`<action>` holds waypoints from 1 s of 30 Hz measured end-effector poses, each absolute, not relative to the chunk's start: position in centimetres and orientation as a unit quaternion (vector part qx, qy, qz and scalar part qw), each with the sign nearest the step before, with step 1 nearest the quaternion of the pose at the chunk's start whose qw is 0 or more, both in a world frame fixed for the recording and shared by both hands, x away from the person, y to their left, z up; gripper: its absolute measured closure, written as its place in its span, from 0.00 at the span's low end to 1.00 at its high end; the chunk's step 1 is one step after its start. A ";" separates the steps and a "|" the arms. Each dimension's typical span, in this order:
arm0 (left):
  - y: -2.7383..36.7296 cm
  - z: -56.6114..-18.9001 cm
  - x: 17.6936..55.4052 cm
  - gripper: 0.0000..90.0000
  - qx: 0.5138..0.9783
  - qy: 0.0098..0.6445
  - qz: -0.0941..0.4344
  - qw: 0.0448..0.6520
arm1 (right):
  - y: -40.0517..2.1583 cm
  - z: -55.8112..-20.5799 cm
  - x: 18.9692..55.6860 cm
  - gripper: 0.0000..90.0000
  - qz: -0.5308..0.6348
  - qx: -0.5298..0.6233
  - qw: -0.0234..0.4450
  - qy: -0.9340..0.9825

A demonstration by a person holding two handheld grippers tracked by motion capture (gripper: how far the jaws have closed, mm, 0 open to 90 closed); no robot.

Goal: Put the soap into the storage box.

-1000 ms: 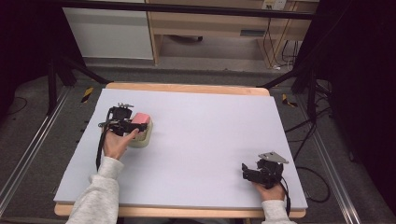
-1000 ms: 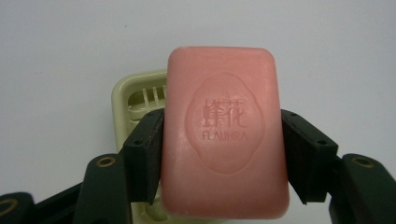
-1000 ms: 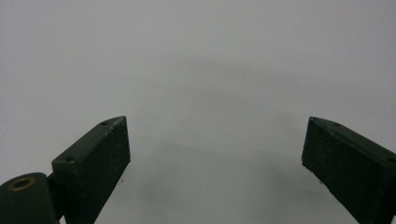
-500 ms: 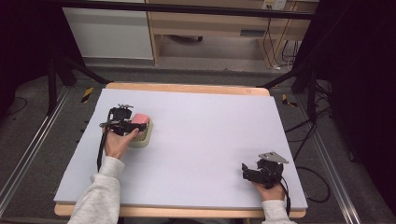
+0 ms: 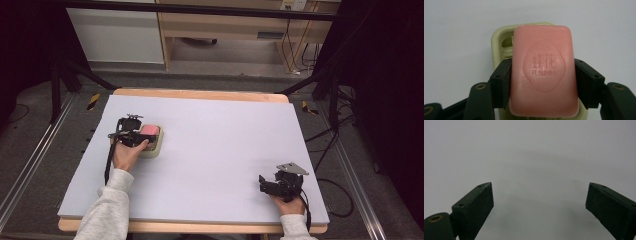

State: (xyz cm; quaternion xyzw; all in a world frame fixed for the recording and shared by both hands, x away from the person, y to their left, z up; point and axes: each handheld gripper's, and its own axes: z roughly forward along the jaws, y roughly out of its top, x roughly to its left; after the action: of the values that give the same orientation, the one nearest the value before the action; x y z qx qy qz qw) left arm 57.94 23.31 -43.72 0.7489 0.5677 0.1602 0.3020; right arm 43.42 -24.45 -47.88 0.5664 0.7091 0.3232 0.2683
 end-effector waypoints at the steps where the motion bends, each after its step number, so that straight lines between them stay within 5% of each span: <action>1: 23.3 -43.8 58.0 0.41 0.749 0.568 0.160 0.302 | -24.5 -47.9 43.4 0.09 0.323 0.566 0.268 0.709; 24: 22.9 -44.6 58.1 0.41 0.752 0.571 0.163 0.288 | -24.4 -47.9 43.4 0.09 0.324 0.564 0.268 0.710; 30: 23.1 -43.9 57.8 0.34 0.750 0.563 0.171 0.302 | -24.4 -47.9 43.4 0.09 0.324 0.564 0.268 0.711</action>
State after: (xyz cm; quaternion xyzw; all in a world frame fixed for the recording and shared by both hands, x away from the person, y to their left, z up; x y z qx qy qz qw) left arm 57.82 23.10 -43.85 0.7500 0.5633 0.1707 0.3017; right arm 43.40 -24.44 -47.86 0.5641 0.7107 0.3243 0.2675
